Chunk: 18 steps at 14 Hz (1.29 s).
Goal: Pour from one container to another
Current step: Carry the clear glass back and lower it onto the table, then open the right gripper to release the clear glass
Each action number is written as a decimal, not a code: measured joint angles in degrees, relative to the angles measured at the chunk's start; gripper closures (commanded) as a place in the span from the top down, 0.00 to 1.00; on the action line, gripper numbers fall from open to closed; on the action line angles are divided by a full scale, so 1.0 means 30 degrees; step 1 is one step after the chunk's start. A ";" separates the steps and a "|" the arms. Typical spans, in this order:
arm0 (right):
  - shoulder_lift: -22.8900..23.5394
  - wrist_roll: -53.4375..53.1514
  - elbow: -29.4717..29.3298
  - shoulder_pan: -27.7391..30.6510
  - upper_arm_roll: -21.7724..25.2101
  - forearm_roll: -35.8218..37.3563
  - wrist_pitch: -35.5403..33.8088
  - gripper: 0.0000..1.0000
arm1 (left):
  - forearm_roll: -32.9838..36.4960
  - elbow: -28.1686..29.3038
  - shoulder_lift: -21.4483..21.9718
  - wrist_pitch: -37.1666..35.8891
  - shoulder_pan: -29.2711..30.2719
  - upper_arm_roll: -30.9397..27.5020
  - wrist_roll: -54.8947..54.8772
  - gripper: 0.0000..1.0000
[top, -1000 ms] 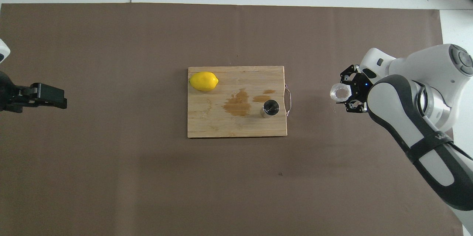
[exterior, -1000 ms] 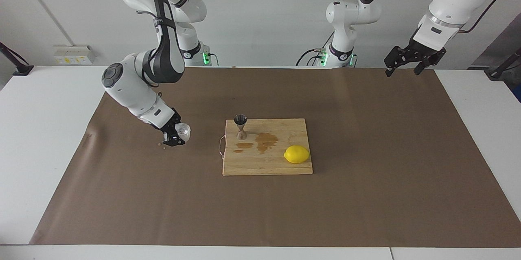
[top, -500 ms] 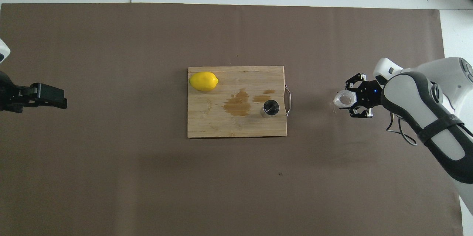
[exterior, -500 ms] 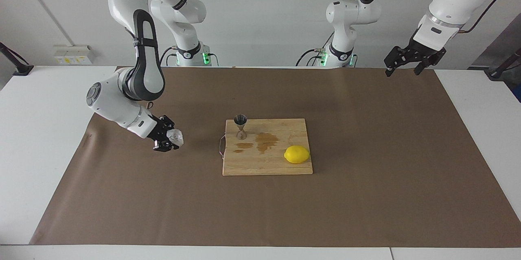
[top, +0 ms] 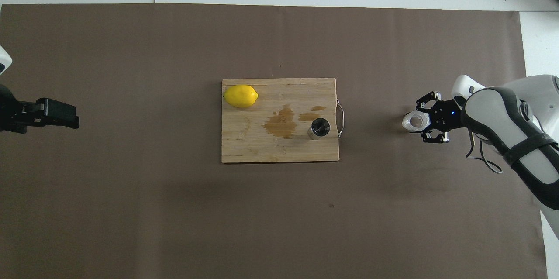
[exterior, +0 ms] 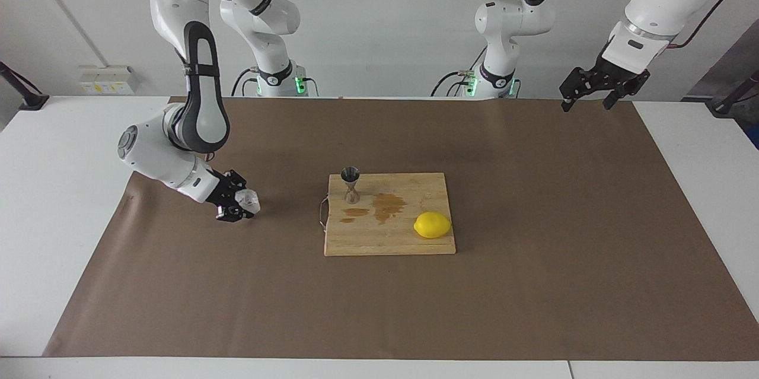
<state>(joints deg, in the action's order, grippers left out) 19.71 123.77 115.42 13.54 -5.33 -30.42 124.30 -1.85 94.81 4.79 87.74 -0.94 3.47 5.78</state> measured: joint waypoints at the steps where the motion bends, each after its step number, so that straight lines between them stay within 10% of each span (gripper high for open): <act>1: 0.0018 0.0090 0.0014 0.0099 -0.0001 0.0000 0.0001 0.50 | 0.0000 0.0000 0.0000 0.0000 0.0000 0.0000 0.0000 1.00; 3: 0.0071 0.0158 0.0051 0.0277 -0.0012 -0.0041 0.0003 0.55 | 0.0000 0.0000 0.0000 0.0000 0.0000 0.0000 0.0000 1.00; 5: 0.0072 0.0168 0.0066 0.0322 -0.0013 -0.0046 0.0027 0.97 | 0.0000 0.0000 0.0000 0.0000 0.0000 0.0000 0.0000 1.00; 6: 0.0072 0.0168 0.0080 0.0327 -0.0014 -0.0046 0.0030 1.00 | 0.0000 0.0000 0.0000 0.0000 0.0000 0.0000 0.0000 1.00; 14: -0.1855 -0.0595 -0.0015 0.0347 -0.0015 0.0419 0.0164 1.00 | 0.0000 0.0000 0.0000 -0.0001 0.0000 0.0000 0.0000 1.00; 18: -0.3773 -0.6735 -0.0141 0.0310 -0.0045 0.3337 -0.0990 1.00 | 0.0000 0.0000 0.0000 -0.0001 0.0000 0.0000 0.0000 1.00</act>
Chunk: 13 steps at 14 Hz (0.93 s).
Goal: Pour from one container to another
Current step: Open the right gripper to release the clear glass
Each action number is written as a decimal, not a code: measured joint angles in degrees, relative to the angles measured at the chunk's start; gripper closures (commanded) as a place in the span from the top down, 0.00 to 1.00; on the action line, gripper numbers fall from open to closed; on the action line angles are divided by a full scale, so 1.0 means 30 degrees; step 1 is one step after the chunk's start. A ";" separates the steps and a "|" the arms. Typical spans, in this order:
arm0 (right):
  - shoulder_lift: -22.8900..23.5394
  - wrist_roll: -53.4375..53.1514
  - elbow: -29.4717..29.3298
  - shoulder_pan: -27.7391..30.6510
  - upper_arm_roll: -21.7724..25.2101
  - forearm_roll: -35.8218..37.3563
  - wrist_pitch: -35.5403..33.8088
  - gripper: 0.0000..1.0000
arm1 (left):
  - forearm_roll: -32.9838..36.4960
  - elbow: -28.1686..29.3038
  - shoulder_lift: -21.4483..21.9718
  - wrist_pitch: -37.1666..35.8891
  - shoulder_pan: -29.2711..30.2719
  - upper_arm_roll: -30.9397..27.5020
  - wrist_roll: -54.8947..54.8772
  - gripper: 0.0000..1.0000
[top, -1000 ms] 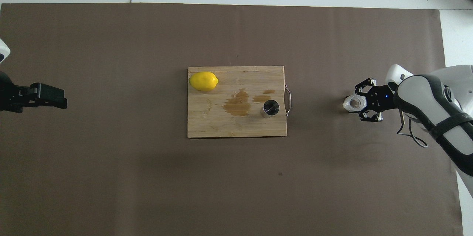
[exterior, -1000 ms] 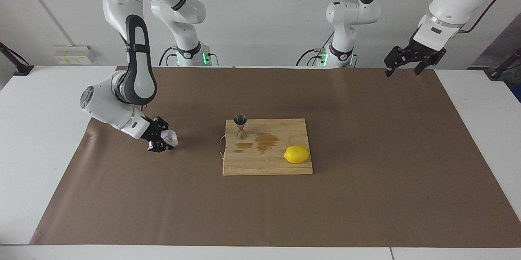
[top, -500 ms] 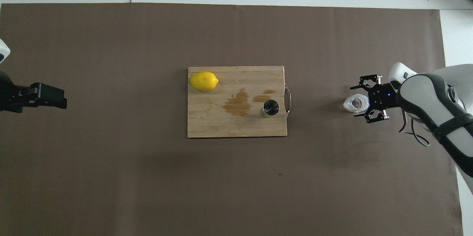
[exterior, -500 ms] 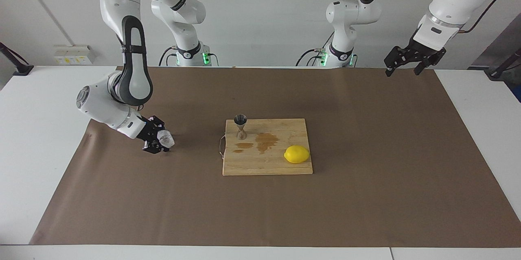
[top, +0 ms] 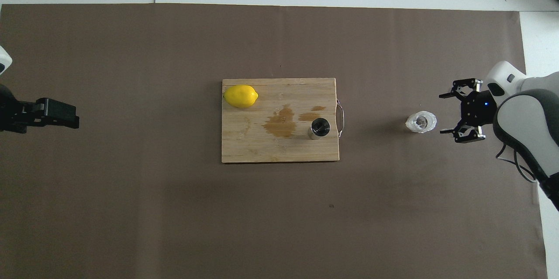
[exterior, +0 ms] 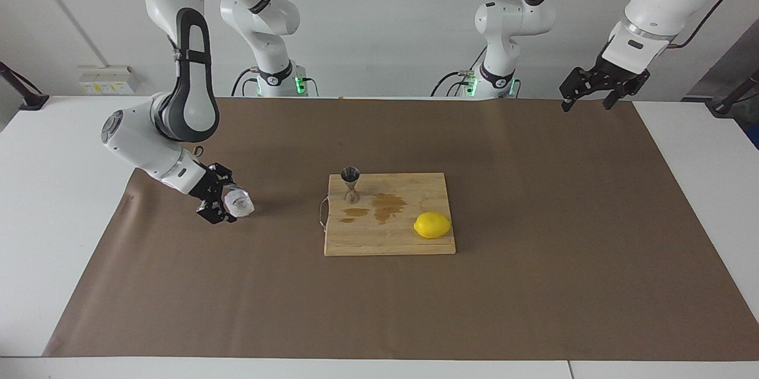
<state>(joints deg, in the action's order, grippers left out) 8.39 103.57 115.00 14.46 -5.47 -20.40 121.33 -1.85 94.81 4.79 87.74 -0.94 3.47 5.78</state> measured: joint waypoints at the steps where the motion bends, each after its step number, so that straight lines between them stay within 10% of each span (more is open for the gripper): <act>1: -0.0341 -0.1594 -0.0222 -0.0102 -0.0027 0.0612 -0.0155 1.00 | 0.0000 0.0000 0.0000 0.0000 0.0000 0.0000 0.0000 1.00; 13: -0.1158 -1.8776 -0.2311 -0.2529 -0.0278 0.2818 -0.1110 1.00 | 0.0000 0.0000 0.0000 -0.0001 0.0000 0.0000 0.0000 1.00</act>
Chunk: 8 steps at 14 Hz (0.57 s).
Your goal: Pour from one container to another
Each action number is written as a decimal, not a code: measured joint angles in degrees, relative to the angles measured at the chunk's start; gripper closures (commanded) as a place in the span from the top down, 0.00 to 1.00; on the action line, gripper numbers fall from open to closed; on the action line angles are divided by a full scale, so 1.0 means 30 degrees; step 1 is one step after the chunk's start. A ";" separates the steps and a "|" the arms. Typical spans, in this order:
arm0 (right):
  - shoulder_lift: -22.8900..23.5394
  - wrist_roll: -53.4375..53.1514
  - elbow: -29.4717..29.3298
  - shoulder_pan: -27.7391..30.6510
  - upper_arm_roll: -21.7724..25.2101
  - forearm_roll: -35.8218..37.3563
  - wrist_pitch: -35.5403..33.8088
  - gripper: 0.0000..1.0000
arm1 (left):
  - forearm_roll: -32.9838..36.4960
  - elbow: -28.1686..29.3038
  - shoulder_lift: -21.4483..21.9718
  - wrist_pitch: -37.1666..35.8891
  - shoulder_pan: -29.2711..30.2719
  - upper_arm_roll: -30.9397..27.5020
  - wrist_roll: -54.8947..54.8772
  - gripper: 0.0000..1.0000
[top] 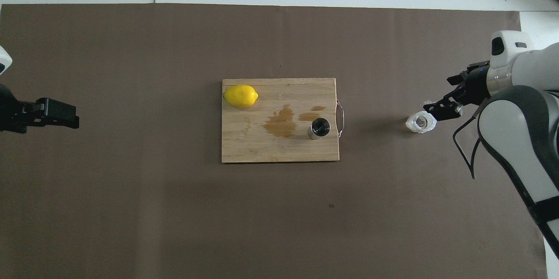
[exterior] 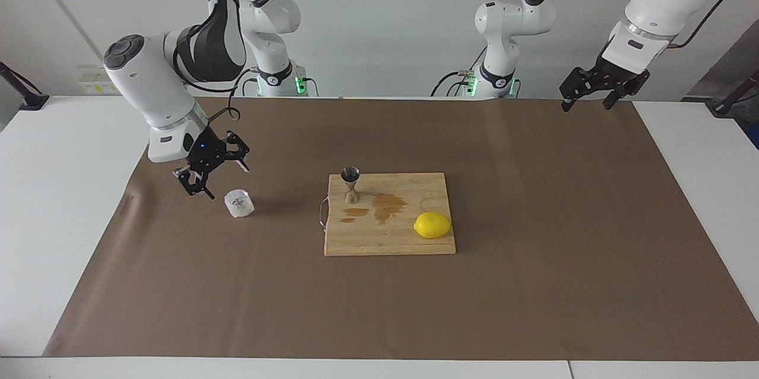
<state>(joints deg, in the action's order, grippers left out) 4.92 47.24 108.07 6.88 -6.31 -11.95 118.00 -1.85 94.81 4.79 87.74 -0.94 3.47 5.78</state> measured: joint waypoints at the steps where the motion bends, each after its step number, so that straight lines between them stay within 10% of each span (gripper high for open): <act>1: -0.0162 -0.0958 0.0004 -0.0194 -0.0003 0.0077 -0.0176 1.00 | 0.0000 0.0000 0.0000 0.0000 0.0000 0.0000 0.0000 1.00; 8: -0.1211 -0.9101 0.0009 -0.1573 -0.0040 0.2406 -0.0678 1.00 | 0.0000 0.0000 0.0000 0.0000 0.0000 0.0000 0.0000 1.00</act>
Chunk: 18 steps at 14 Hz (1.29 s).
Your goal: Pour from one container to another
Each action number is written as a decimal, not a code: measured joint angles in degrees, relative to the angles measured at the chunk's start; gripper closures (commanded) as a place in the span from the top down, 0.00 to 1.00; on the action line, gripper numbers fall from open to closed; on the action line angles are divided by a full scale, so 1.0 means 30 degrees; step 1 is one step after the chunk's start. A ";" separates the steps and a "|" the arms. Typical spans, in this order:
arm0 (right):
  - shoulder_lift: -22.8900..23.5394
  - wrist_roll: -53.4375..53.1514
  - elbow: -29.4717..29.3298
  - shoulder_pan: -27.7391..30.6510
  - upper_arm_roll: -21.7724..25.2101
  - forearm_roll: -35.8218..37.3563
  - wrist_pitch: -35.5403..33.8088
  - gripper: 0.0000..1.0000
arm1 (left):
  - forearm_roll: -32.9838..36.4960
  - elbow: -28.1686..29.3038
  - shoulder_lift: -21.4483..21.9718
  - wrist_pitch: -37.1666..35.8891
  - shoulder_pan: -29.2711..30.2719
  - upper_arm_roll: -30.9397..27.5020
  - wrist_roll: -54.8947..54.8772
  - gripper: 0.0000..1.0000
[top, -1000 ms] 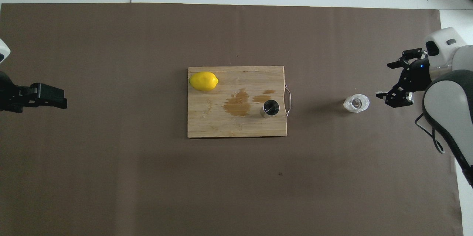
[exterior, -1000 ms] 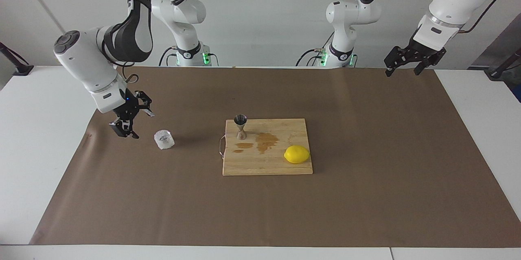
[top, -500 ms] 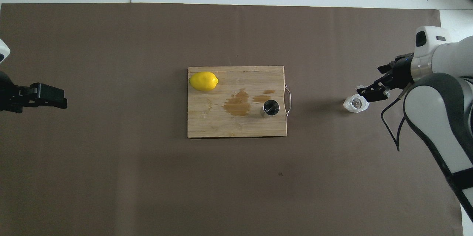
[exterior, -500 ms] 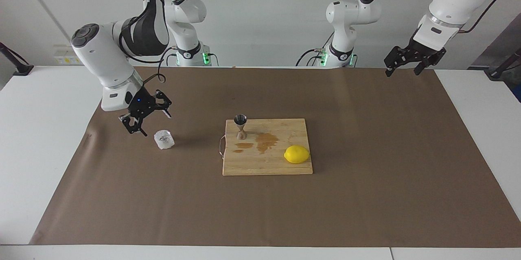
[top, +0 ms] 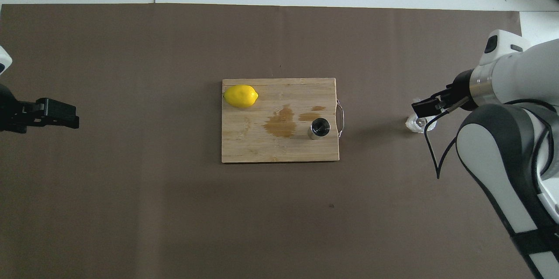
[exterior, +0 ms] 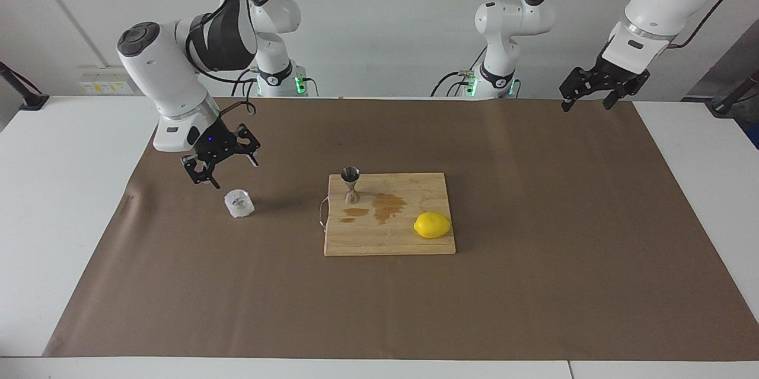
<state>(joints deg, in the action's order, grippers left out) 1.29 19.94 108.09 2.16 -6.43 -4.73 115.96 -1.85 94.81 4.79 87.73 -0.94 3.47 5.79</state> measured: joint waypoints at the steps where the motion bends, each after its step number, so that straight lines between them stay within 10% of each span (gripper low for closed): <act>1: -0.0176 -0.0906 -0.0005 -0.0011 0.0000 0.0010 -0.0185 1.00 | 0.0000 0.0000 0.0000 0.0000 0.0000 0.0000 0.0000 1.00; 18: -0.1242 -0.8510 -0.4601 0.0173 -0.0249 0.1963 -0.7721 1.00 | 0.0000 0.0000 0.0000 -0.0001 0.0000 0.0000 0.0000 1.00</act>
<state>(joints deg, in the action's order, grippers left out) -2.44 -5.59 94.29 2.68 -7.17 1.16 92.80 -1.85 94.81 4.79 87.73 -0.94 3.47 5.79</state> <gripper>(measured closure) 0.000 0.000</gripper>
